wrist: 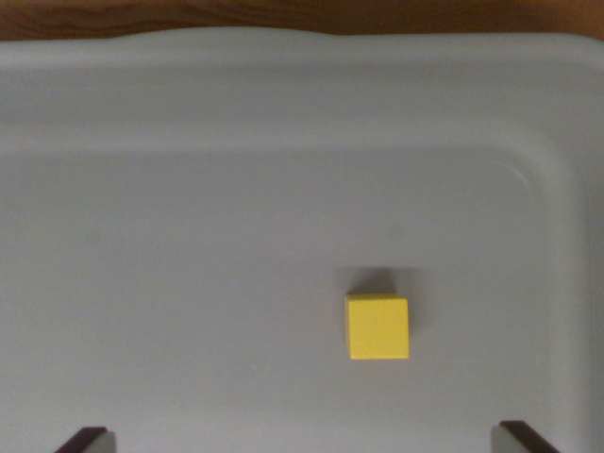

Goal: Pick yellow cube

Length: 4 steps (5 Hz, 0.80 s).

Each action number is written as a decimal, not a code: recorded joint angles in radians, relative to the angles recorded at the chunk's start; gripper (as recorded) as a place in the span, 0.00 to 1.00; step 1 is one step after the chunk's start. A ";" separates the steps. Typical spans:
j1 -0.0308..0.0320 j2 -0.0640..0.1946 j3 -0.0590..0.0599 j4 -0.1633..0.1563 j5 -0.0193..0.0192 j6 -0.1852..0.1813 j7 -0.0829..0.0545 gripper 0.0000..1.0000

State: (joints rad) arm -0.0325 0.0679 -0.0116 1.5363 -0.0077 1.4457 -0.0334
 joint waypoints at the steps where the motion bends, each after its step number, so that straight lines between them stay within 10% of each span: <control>1: 0.0000 0.000 0.000 0.000 0.0000 0.000 0.000 0.00; 4: -0.0102 0.030 -0.003 -0.045 0.0085 -0.067 -0.022 0.00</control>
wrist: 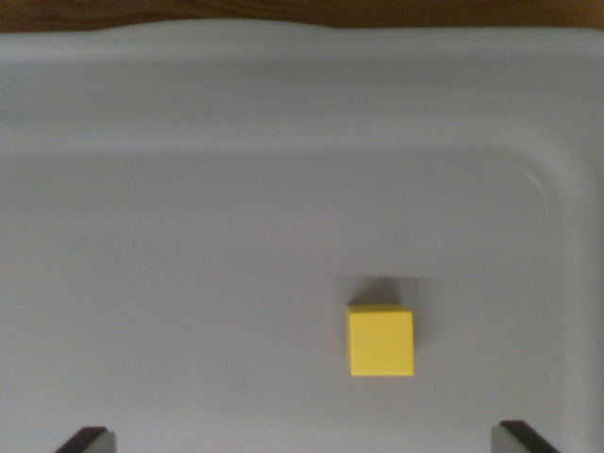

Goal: Pick yellow cube

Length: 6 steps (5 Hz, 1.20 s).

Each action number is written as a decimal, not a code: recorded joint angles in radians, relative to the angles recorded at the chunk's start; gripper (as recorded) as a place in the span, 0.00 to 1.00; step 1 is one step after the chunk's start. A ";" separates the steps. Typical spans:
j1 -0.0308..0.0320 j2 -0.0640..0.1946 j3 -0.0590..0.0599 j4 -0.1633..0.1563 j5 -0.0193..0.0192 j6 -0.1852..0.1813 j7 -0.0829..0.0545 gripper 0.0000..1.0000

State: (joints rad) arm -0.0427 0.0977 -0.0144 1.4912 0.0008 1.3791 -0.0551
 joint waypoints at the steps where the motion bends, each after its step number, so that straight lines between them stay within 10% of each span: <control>1: 0.0000 0.000 0.000 0.000 0.0000 0.000 0.000 0.00; 6: -0.0186 0.054 -0.005 -0.082 0.0156 -0.122 -0.040 0.00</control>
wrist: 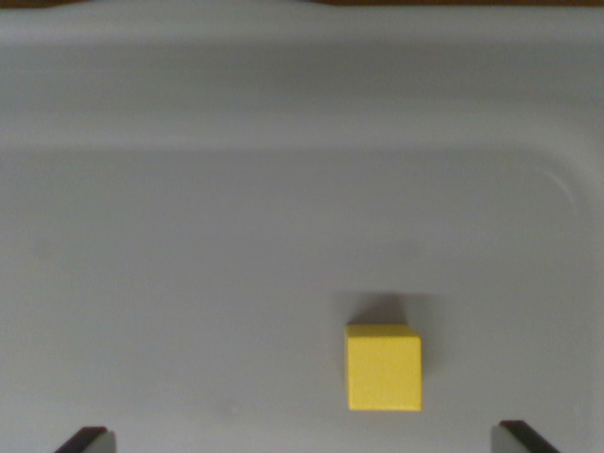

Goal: Pick yellow cube

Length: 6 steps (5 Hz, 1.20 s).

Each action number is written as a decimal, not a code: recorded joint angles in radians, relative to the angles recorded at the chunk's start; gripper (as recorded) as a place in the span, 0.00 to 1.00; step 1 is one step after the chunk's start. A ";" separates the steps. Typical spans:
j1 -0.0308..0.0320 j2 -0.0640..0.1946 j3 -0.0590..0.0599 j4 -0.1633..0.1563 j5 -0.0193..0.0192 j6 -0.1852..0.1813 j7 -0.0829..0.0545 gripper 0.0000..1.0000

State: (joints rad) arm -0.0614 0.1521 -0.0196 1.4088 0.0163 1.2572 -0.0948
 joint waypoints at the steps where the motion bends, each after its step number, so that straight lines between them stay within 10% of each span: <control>1: 0.0000 0.000 0.000 0.000 0.0000 0.000 0.000 0.00; 6: -0.0213 0.062 -0.006 -0.094 0.0178 -0.139 -0.045 0.00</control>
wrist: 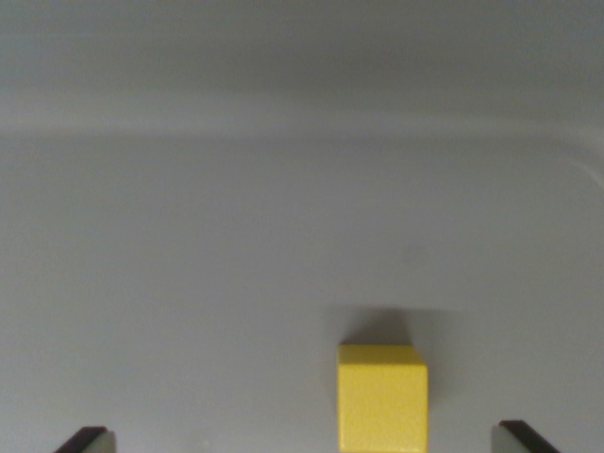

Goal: Pick yellow cube

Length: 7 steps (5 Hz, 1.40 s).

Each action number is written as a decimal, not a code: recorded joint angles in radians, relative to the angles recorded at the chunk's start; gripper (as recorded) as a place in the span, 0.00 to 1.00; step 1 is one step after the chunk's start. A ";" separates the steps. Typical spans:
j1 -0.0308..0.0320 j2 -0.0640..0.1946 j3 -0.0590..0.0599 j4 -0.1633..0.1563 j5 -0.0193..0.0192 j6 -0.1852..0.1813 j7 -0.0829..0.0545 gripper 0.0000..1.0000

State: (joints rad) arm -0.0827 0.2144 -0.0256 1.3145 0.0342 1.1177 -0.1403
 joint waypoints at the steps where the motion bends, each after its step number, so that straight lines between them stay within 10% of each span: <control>1: 0.0000 0.000 0.000 0.000 0.0000 0.000 0.000 0.00; 7: -0.0214 0.063 -0.006 -0.095 0.0179 -0.140 -0.046 0.00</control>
State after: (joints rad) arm -0.1041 0.2769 -0.0316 1.2199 0.0520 0.9778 -0.1859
